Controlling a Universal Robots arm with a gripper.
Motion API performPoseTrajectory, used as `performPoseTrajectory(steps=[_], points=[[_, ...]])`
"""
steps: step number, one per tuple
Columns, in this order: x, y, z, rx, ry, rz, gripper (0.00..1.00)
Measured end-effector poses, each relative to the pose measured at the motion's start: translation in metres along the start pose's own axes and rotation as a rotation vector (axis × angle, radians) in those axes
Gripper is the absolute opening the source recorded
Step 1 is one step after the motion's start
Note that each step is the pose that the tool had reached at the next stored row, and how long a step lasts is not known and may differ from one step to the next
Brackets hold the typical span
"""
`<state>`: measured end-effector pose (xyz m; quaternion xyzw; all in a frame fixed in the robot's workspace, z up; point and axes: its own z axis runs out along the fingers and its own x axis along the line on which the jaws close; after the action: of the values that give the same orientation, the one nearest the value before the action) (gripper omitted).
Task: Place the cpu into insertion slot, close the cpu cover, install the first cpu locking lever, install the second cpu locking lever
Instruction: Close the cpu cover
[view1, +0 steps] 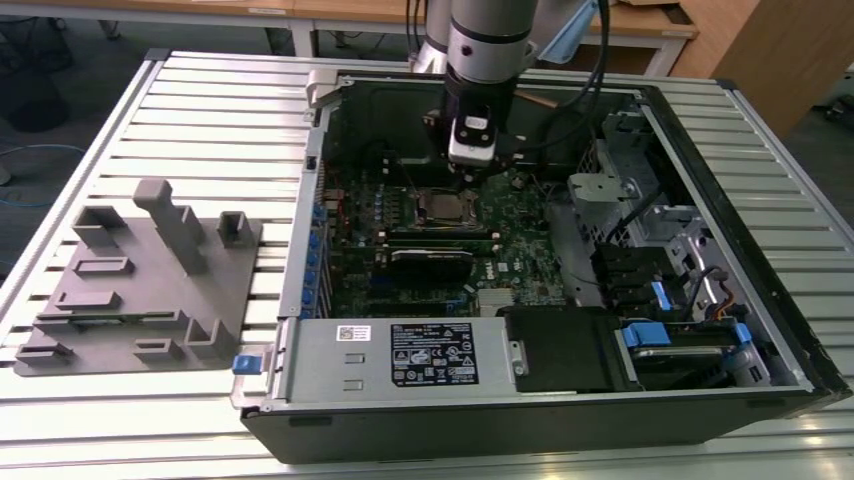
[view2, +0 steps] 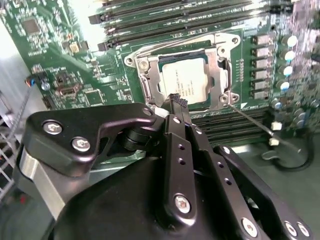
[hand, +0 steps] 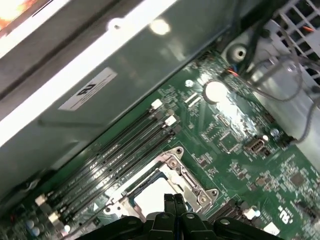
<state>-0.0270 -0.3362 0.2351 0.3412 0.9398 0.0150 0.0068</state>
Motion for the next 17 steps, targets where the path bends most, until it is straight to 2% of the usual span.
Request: performPoseTrajectory(steps=[17], points=[[0.0000,-0.0001,0.0010,-0.0008,0.0102,-0.310,0.11]])
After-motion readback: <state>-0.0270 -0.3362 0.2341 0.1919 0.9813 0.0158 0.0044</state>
